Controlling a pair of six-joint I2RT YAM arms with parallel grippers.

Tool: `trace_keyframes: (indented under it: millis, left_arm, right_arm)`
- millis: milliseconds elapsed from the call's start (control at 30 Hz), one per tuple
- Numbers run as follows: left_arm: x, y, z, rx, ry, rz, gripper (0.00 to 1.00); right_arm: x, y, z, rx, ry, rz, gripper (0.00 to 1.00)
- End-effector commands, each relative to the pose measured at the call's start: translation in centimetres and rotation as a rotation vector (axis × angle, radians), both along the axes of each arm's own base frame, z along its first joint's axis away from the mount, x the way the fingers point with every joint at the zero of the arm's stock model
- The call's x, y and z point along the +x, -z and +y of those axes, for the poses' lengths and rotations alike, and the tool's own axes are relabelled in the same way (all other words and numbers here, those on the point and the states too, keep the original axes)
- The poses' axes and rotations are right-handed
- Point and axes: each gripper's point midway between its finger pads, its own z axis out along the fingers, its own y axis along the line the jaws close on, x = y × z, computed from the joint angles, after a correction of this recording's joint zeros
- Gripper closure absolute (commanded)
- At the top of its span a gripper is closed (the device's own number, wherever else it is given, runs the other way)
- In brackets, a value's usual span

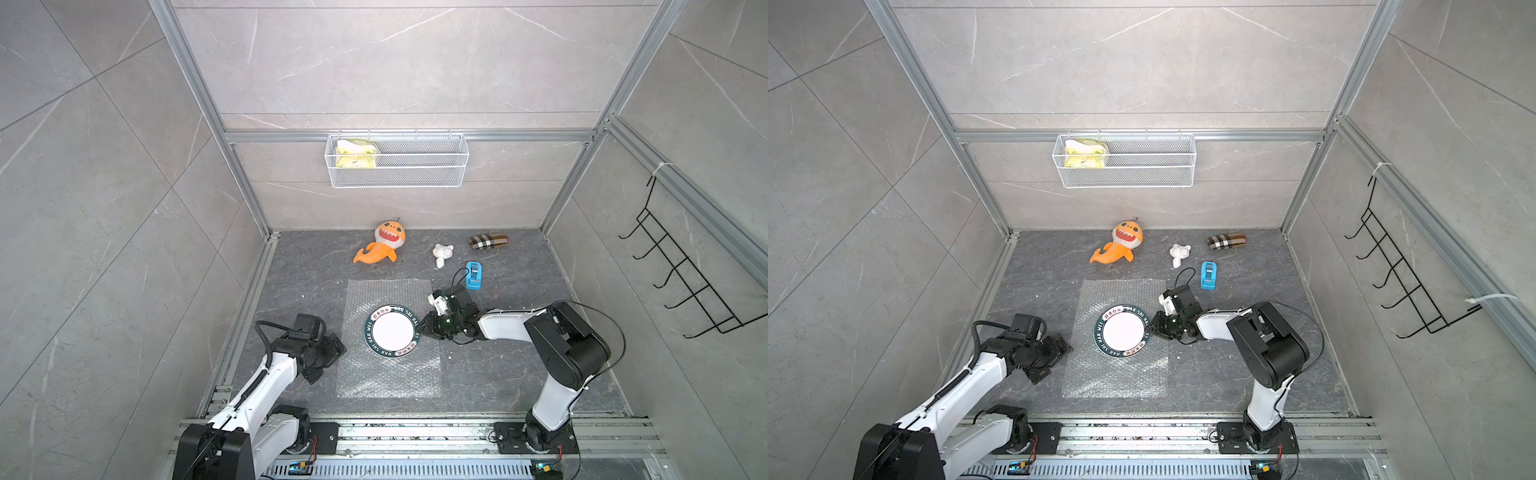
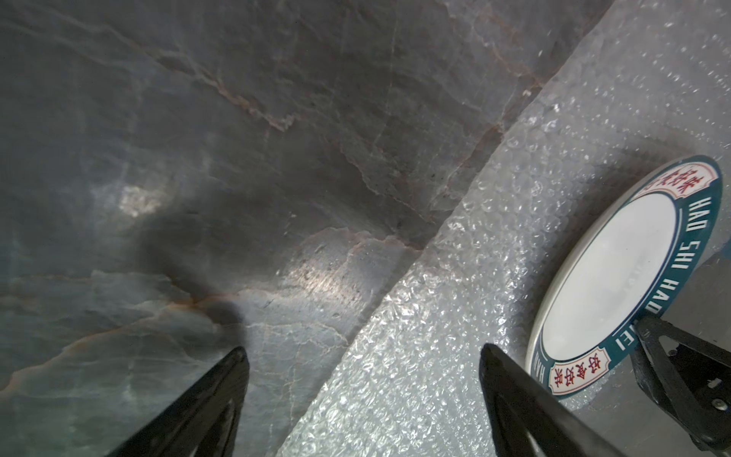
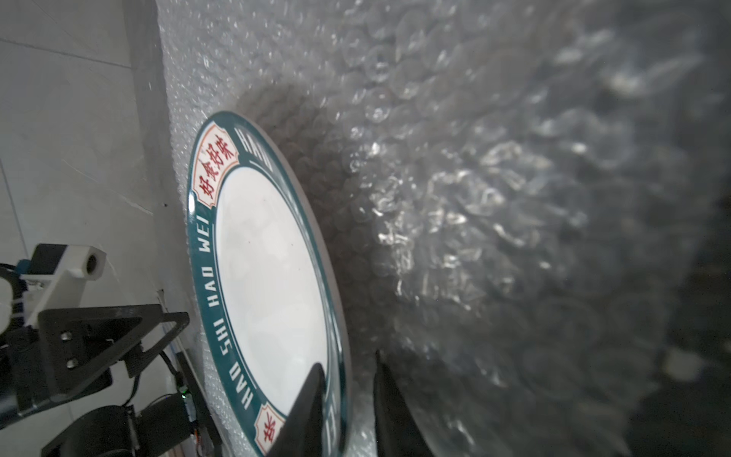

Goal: Wrap dinner plates in bubble wrap
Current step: Place the plate on the bubble wrap.

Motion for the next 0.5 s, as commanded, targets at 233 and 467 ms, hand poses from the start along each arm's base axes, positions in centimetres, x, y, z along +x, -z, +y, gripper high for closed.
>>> trace_keyframes:
  millis: [233, 467]
  left_arm:
    - [-3.7, -0.6, 0.4, 0.021, -0.014, 0.204, 0.17]
    - [-7.3, 0.1, -1.1, 0.05, 0.041, 0.307, 0.22]
  right_arm:
    - [0.3, -3.4, -2.7, -0.168, 0.019, -0.105, 0.57]
    - [0.4, -4.4, -3.2, -0.177, 0.046, -0.122, 0.58]
